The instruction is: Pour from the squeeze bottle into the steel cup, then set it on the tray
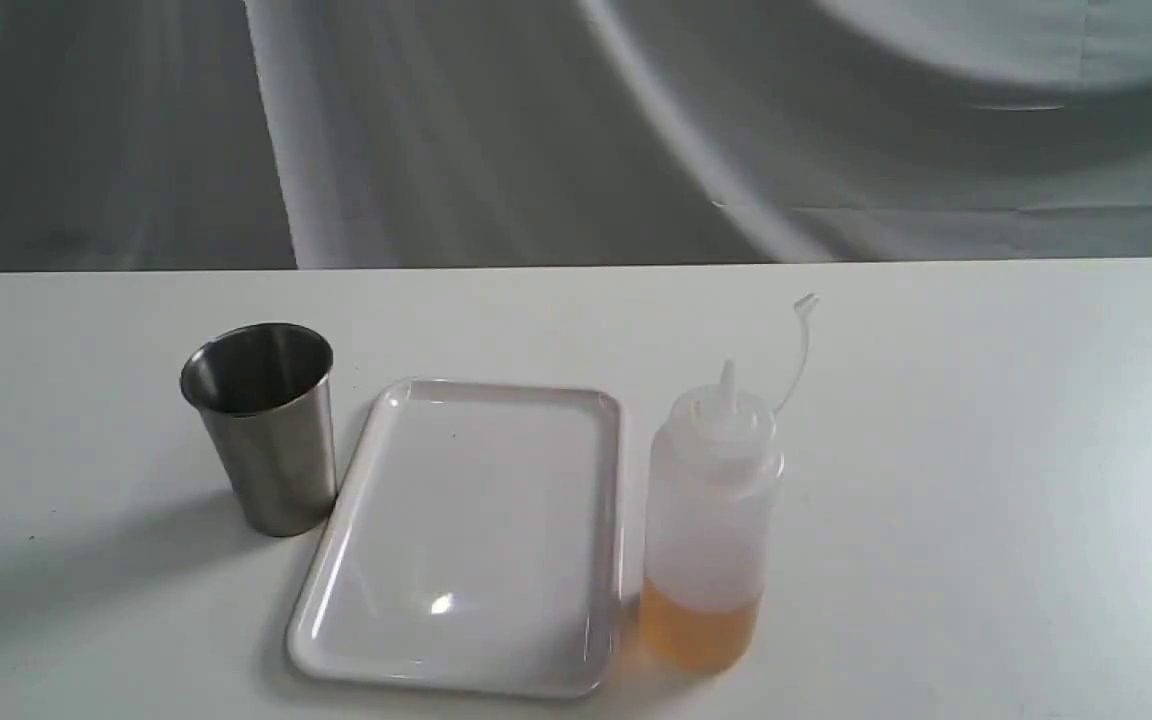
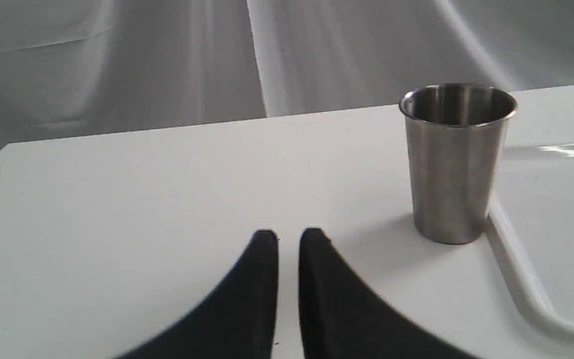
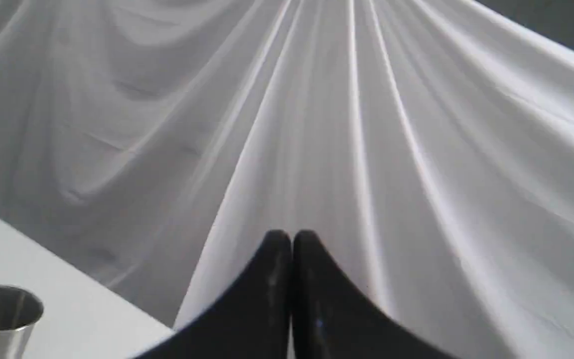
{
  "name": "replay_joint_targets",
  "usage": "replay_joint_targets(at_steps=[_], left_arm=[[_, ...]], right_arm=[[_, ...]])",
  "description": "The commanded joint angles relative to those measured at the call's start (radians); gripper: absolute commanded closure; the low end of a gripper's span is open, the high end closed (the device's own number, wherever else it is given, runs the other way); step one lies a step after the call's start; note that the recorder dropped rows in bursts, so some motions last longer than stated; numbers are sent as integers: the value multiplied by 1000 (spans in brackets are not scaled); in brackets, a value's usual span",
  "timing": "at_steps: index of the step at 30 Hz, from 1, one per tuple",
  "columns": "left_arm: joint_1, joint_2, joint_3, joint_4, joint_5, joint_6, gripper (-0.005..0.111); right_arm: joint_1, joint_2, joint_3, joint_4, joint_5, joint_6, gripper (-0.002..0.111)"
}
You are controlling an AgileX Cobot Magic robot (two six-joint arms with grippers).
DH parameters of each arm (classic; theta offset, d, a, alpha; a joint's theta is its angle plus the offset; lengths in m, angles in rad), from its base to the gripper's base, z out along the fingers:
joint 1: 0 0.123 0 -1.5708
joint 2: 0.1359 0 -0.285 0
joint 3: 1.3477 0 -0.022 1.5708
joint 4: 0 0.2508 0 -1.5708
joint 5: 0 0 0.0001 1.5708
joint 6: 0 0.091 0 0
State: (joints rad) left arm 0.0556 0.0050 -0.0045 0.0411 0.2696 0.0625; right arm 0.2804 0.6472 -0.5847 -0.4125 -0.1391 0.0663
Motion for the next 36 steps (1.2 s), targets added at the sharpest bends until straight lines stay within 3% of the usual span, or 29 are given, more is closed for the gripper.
replay_joint_targets(at_steps=[1,5,14,30,36], left_arm=[[-9,-5,4,0,-4,-2,98],[-9,-5,4,0,-4,-2,98],[-9,-5,4,0,-4,-2,98],[-9,-5,4,0,-4,-2,98],[-9,-5,4,0,-4,-2,98]], right_arm=[[20,61,-11,26,44,6,108],[20,127,-11,147,69,10,108],[20,240,1,162,94,10,108],[20,254,326,162,-390,108,108],[20,254,354,181,-422,228,108]])
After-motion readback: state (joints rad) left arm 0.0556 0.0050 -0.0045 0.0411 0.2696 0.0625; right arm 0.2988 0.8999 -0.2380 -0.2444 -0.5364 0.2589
